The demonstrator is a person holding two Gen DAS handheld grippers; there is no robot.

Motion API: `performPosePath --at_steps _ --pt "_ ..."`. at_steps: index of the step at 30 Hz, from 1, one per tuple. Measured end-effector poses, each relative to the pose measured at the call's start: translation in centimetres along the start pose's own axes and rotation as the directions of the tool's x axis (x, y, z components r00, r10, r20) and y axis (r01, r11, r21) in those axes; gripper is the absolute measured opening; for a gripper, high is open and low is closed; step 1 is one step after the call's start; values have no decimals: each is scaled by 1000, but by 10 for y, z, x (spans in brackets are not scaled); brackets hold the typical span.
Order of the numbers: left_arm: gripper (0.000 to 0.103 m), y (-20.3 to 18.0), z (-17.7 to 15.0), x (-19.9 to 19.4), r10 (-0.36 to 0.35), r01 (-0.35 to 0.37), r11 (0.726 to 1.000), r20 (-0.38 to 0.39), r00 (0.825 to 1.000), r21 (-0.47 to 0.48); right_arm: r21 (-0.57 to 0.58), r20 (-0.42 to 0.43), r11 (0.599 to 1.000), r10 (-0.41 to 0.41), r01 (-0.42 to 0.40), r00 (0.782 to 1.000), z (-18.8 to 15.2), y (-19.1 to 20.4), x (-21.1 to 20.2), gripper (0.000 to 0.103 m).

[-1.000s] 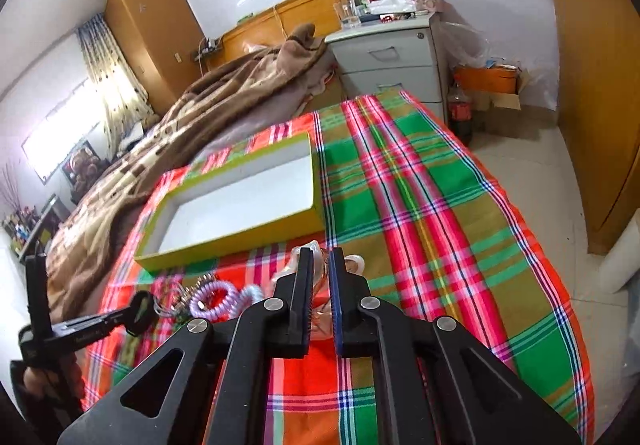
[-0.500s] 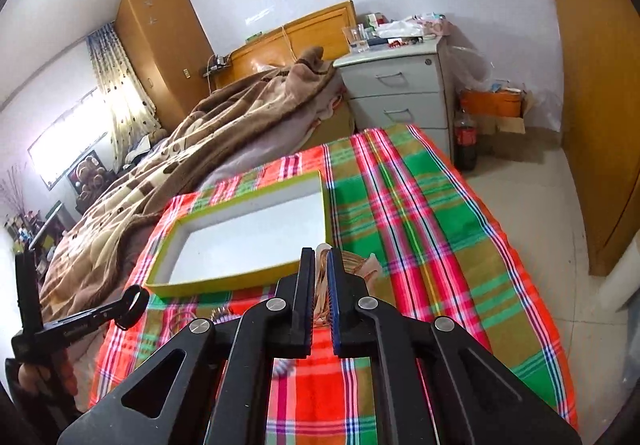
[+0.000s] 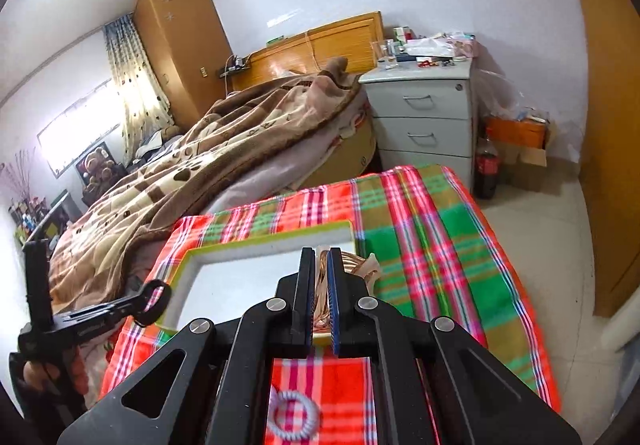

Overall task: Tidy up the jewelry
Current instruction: 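Carry both items into the yellow box and open both tools to release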

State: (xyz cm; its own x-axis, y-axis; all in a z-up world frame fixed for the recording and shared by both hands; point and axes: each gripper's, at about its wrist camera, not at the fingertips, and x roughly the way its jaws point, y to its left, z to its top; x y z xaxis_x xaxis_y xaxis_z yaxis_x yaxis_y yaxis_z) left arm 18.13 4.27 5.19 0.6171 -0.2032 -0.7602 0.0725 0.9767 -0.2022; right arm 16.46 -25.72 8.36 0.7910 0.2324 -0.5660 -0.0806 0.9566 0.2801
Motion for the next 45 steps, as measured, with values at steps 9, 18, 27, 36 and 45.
performPosePath --at_steps 9,18,27,36,45 --pt "13 1 23 38 12 -12 1000 -38 999 5 -18 -52 1000 21 -22 998 19 18 55 6" --pt "13 9 37 76 37 -38 999 -78 996 -19 -20 -110 998 62 -65 992 27 32 108 6" --pt "14 16 37 101 59 -64 997 -120 991 -35 35 -126 999 46 -42 991 30 10 123 6" --pt "14 17 36 107 66 -71 997 -130 989 -35 74 -169 997 -4 17 986 16 -16 129 5" --pt "14 15 34 108 74 -79 996 -131 989 -33 61 -189 998 -15 27 982 12 -14 141 5"
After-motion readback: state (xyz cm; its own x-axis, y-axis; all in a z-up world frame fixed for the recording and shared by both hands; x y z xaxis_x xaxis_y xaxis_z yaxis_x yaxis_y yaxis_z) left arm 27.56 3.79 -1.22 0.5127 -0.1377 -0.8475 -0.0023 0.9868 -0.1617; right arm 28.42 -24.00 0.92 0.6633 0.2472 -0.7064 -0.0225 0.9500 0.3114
